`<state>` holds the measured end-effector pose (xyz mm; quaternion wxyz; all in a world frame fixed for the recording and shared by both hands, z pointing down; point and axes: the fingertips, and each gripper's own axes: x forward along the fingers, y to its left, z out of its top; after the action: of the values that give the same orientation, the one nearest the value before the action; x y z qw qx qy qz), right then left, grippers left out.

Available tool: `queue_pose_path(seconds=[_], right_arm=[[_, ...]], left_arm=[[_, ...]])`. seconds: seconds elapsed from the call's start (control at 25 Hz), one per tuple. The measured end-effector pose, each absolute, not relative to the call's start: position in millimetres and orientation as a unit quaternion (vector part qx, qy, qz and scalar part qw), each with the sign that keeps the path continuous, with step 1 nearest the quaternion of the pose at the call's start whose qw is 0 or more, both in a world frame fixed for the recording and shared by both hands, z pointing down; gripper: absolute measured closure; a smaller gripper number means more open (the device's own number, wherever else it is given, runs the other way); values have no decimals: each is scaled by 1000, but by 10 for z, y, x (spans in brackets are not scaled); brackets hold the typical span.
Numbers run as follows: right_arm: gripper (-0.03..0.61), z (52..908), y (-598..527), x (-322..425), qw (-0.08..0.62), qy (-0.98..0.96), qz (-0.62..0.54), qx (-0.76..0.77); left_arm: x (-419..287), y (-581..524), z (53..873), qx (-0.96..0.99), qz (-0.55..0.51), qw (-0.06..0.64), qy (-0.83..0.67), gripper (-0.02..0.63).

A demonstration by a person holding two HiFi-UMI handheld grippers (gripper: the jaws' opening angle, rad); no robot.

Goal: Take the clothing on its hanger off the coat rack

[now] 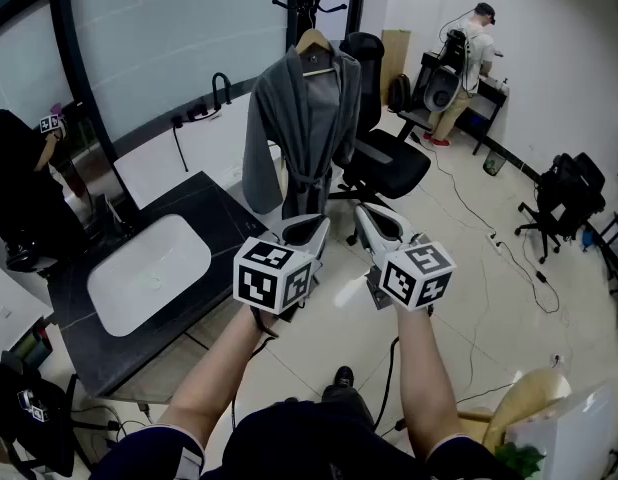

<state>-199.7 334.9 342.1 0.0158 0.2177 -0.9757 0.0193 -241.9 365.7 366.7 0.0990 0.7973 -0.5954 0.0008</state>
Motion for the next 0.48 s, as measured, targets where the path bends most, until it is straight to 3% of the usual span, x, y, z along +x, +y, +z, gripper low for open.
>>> queue_pose_path(seconds=[0.48], right_arm=[[577, 3431, 2559, -1775, 8, -975, 24, 222]], left_arm=[[-2212, 2850, 3707, 797, 7, 101, -596, 601]])
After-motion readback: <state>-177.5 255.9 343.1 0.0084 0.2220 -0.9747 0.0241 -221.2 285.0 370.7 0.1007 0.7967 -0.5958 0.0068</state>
